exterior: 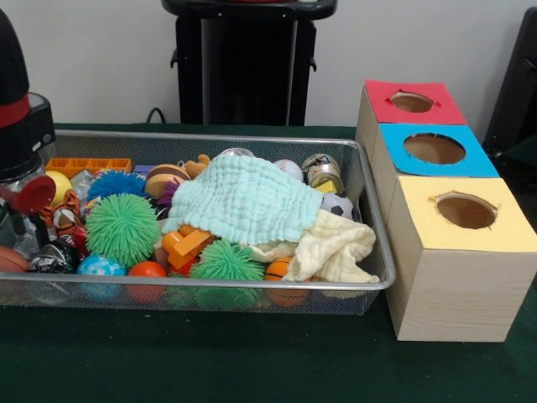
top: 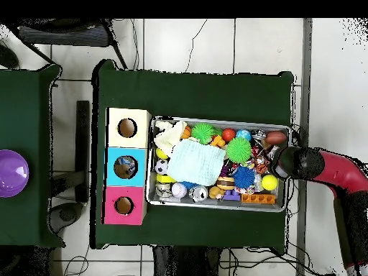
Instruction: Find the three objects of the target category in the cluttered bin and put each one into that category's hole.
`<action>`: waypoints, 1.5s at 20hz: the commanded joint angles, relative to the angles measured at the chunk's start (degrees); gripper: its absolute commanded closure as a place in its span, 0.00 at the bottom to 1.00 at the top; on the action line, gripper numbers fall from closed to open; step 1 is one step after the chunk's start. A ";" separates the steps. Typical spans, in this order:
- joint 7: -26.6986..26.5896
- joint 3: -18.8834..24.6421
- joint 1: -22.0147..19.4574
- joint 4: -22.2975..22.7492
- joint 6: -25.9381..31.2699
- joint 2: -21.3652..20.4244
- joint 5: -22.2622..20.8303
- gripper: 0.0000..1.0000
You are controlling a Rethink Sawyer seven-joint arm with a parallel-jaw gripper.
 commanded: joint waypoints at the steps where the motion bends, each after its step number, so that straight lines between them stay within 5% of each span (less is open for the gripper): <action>1: -8.55 -4.16 0.86 -1.49 -1.59 0.45 -4.64 0.00; 30: -13.53 -0.68 -0.03 -9.92 -4.60 8.12 -5.00 0.00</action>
